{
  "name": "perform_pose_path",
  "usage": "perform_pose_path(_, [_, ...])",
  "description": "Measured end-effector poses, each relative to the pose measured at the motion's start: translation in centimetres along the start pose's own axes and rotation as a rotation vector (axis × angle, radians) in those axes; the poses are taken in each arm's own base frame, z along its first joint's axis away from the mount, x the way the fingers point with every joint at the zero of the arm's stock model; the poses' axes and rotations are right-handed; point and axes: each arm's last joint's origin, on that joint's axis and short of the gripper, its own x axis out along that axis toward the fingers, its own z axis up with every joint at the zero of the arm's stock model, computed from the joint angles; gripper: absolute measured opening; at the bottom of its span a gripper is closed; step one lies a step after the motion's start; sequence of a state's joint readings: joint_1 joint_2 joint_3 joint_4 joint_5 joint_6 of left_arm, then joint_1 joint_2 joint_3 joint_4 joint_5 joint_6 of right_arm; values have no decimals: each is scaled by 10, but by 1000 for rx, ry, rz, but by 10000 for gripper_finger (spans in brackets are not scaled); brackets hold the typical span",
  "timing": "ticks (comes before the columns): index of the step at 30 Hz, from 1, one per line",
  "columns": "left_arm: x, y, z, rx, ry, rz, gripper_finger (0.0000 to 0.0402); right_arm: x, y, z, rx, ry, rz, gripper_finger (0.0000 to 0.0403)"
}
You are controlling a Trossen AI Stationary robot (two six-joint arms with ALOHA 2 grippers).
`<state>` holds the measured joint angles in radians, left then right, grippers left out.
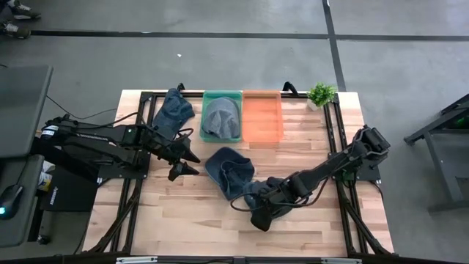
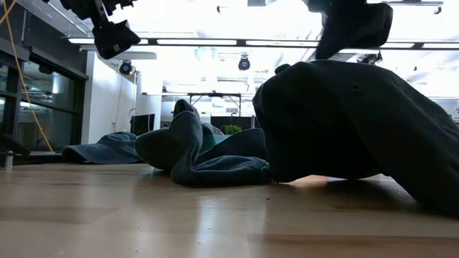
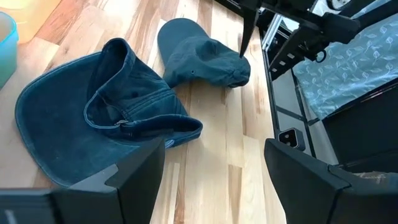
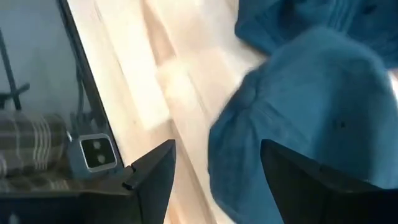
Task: Pick & Place hat
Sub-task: Put the bottom right black cap into the orange bin
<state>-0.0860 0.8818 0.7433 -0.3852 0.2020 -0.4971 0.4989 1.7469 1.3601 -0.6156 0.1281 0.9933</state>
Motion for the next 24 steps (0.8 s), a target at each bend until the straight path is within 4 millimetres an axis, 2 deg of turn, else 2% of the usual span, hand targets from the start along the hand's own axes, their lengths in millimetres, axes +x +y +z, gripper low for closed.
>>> perform_pose_path(13, [0,0,-1,1,16,-8,273,1,-4,0,-14,-78,-100,229])
perform_pose_path(20, [0,0,-2,13,22,-7,273,25,-7,1,-8,-15,-95,229])
perform_pose_path(24, [0,0,-2,14,25,-8,273,27,-8,1,2,-37,-108,229])
